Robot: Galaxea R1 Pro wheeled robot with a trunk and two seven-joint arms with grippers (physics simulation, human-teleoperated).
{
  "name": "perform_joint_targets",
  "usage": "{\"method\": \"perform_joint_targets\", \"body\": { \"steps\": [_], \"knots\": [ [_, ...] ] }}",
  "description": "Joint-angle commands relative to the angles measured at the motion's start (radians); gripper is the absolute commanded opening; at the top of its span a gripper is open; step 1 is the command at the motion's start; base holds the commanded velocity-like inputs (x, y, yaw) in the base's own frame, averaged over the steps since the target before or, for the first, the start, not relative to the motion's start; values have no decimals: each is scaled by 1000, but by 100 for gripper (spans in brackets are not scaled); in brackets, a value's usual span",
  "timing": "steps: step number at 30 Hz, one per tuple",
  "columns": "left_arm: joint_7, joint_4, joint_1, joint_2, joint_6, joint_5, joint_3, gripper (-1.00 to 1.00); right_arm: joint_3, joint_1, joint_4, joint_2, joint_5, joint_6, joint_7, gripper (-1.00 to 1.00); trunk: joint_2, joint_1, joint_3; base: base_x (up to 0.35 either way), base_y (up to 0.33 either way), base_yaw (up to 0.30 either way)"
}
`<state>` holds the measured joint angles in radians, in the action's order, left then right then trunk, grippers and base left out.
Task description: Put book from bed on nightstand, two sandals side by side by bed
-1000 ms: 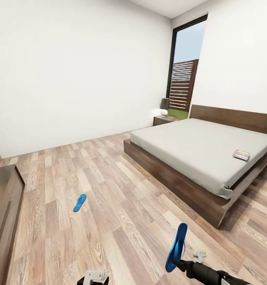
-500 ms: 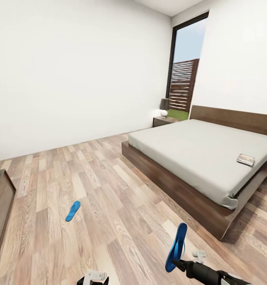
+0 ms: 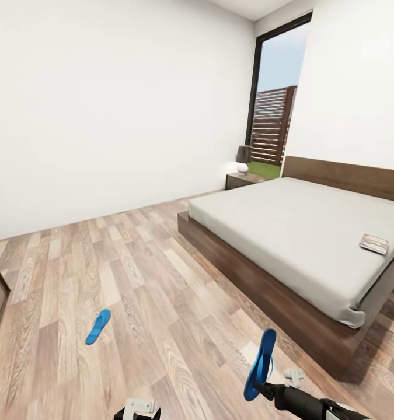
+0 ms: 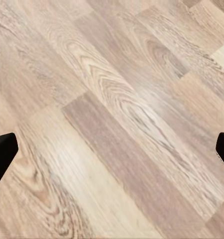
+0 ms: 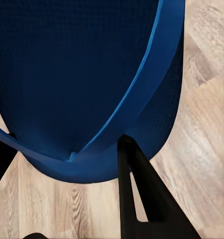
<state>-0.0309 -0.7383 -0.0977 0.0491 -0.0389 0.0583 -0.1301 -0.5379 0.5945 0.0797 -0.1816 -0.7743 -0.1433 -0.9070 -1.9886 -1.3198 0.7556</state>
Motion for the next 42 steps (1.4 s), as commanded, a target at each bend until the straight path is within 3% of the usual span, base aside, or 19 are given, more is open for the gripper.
{"method": "perform_joint_targets", "body": {
  "steps": [1, 14, 42],
  "knots": [
    [-3, 0, 0, 0, -3, 6, 0, 100, -7, 1, 3, 1, -7, -7, -3, -100, 0, 0, 1, 310, -87, 0],
    [-3, 0, 0, 0, -3, 6, 0, 100, -7, 1, 3, 1, -6, -7, -4, -100, 0, 0, 1, 310, -87, 9],
    [-3, 0, 0, 0, -3, 6, 0, 100, -7, 1, 3, 1, -4, -7, -4, -100, 0, 0, 1, 281, -37, 116]
  ]
}}
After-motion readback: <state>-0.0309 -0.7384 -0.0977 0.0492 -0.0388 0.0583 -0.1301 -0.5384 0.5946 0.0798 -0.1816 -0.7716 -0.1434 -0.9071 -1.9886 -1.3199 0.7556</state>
